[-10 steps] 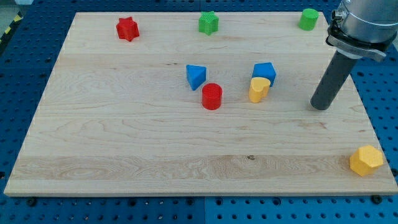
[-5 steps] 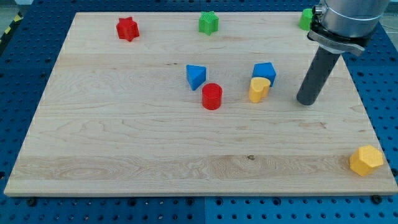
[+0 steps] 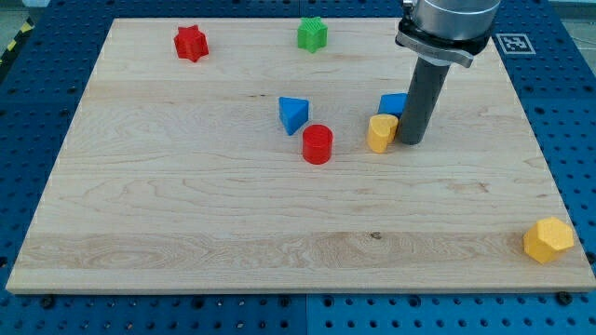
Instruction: Push the yellow heart into the blue triangle
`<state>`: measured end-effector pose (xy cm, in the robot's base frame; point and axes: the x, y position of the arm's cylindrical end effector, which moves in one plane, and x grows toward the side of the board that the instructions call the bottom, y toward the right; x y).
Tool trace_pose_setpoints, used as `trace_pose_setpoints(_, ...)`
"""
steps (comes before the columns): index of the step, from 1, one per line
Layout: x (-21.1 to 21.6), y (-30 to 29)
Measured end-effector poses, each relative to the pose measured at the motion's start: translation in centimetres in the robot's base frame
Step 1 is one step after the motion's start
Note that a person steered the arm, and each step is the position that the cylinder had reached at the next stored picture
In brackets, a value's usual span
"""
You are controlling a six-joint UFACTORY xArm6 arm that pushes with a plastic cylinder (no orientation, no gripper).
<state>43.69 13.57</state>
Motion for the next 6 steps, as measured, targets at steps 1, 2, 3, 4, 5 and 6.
trace_pose_setpoints(1, 0.0, -0.1)
trace_pose_setpoints(2, -0.6, -1.9)
trace_pose_setpoints(3, -1.2, -4.0)
trace_pose_setpoints(4, -1.5, -5.9)
trace_pose_setpoints(5, -1.7, -8.1)
trace_pose_setpoints(6, -1.8, -9.7)
